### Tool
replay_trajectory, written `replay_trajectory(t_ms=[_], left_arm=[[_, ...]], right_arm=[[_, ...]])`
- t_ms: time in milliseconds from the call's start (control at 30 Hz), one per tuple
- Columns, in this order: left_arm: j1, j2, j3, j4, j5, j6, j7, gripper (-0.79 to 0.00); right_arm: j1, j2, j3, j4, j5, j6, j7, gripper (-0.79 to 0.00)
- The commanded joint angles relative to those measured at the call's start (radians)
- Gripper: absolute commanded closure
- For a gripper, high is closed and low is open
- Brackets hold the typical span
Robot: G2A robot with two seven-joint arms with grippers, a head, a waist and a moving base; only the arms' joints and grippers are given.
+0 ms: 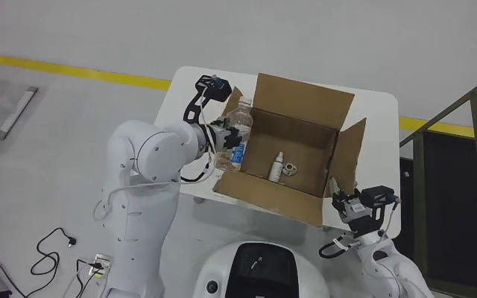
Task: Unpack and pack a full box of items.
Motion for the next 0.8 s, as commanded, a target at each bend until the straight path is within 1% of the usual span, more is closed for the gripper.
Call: replay_trajectory(t_ms=[0,200,433,633,767], left_arm=[[0.000,0.006,-0.017,-0.008,0.017,0.004,-0.001,0.000],[0.003,0.025,-0.073,-0.028,0.071,0.008,-0.015,0.000],[0.016,0.045,-0.110,-0.029,0.139,0.017,-0.015,0.000],[0.025,0.061,-0.105,-0.008,0.175,0.014,-0.015,0.000],[0.028,0.065,-0.090,0.009,0.172,0.022,-0.015,0.000]], right_arm=[[-0.002,-0.001,0.005,-0.004,0.003,0.008,-0.007,0.000],[-0.010,-0.005,0.023,-0.014,0.033,0.026,-0.041,0.000],[-0.021,-0.008,0.056,-0.003,0.075,0.038,-0.068,0.000],[-0.028,-0.008,0.105,0.007,0.113,0.029,-0.069,0.000],[-0.028,-0.009,0.129,0.020,0.130,0.025,-0.070,0.000]])
